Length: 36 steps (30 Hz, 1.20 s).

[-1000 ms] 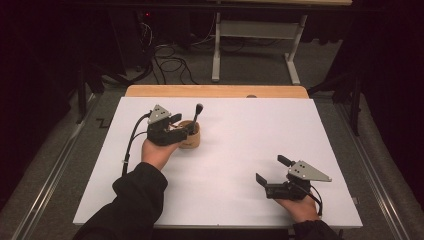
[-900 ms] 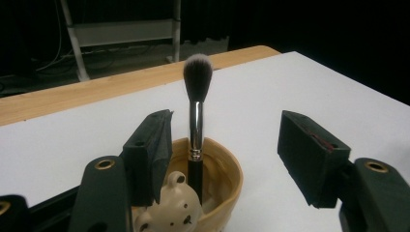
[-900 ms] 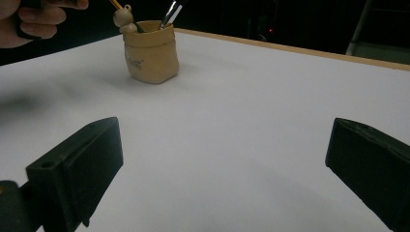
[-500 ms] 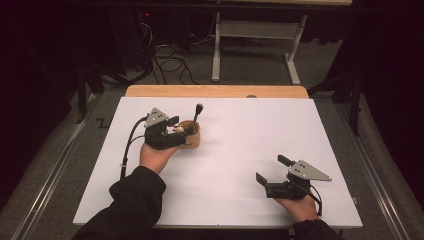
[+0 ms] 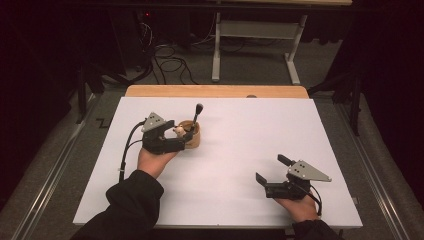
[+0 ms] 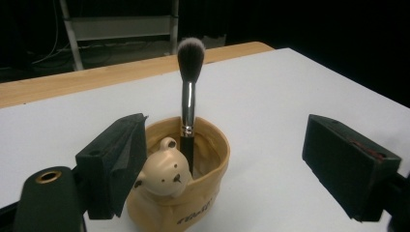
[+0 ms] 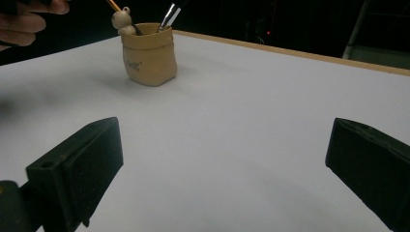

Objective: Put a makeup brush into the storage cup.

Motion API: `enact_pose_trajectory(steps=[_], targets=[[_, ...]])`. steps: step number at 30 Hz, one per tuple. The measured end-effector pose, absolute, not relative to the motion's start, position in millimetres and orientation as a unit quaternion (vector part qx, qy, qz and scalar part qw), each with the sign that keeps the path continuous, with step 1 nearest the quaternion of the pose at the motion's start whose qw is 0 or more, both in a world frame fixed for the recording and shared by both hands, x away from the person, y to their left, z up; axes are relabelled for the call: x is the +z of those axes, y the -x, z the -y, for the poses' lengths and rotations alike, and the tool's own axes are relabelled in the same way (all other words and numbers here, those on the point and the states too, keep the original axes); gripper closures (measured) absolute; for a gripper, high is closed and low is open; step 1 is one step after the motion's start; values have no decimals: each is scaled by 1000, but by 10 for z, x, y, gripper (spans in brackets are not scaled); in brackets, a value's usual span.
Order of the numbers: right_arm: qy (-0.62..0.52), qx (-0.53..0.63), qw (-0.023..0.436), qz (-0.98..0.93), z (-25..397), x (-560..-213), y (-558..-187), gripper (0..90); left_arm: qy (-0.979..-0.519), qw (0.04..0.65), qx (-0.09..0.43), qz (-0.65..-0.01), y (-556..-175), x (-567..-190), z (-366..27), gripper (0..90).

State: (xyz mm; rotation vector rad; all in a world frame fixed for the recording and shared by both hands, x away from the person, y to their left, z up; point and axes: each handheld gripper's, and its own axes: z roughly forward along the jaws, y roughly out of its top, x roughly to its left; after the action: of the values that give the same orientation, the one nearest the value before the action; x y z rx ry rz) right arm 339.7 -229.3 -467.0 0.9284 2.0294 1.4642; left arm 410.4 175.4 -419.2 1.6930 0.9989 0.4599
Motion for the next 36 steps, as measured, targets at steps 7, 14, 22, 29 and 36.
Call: enact_pose_trajectory(steps=[7,14,22,29,36], targets=[[-336,533,235,-740,2281,-4664,-3388,4,-712,533,191,-416,-4002,-4224,-1787,132],[-334,532,234,-742,2266,-4664,-3386,4,-717,526,195,-414,-3913,-4295,-1836,83],[-335,532,234,-742,2271,-4664,-3388,4,-726,519,196,-406,-3728,-4391,-1935,40],[-335,532,234,-742,2266,-4667,-3389,4,-738,501,209,-401,-3506,-4534,-2111,6],[-334,532,234,-742,2254,-4668,-3385,4,-740,502,219,-390,-3276,-4647,-2294,1]])
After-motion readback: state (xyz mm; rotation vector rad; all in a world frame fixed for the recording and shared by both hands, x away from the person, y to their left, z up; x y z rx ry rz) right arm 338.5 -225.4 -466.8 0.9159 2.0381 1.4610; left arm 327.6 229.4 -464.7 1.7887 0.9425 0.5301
